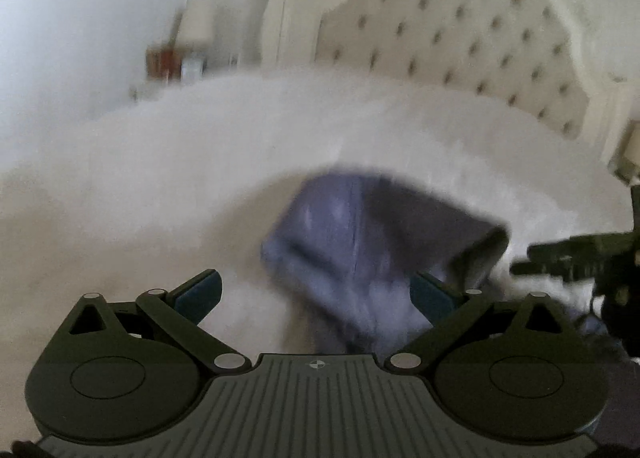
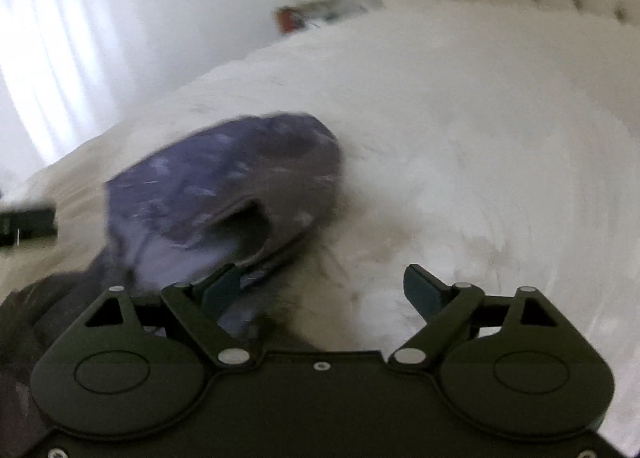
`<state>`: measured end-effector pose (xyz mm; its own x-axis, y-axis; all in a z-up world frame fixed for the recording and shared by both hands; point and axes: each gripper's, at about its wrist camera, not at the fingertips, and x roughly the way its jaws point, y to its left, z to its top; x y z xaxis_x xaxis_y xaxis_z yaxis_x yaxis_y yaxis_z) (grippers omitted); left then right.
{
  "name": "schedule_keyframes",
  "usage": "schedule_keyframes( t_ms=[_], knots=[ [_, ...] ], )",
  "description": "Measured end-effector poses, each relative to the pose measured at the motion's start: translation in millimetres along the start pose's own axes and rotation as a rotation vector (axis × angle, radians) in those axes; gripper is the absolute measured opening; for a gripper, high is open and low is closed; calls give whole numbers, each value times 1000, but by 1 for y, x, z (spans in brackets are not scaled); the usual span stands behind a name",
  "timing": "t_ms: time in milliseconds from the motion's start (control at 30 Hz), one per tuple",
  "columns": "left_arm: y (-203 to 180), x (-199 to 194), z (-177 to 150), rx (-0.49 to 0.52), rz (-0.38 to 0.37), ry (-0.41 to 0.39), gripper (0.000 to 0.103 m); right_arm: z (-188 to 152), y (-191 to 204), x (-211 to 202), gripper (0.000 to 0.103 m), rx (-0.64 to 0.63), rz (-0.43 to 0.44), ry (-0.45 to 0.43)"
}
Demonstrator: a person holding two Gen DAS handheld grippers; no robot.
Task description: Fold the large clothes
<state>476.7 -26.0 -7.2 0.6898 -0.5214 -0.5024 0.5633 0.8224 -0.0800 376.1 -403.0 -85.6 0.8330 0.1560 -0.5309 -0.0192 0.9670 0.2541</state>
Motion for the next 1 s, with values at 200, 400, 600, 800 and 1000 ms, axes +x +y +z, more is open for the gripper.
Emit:
schedule_keyframes(
  t_ms=[200, 400, 600, 800, 1000],
  knots=[
    [-9, 16, 28, 19, 88, -61, 102, 25, 56, -7, 90, -151, -51, -149],
    [-23, 52, 31, 84, 119, -18, 102, 36, 60, 50, 88, -174, -177, -43],
    [-15, 84, 20, 41, 142, 34, 102, 7, -20, 73, 87, 50, -247, 98],
    [15, 110, -14, -113, 179, 160, 103, 0, -27, 70, 91, 65, -206, 77],
    [41, 109, -45, -205, 129, 123, 103, 1, -38, 68, 94, 117, -125, 53]
  ],
)
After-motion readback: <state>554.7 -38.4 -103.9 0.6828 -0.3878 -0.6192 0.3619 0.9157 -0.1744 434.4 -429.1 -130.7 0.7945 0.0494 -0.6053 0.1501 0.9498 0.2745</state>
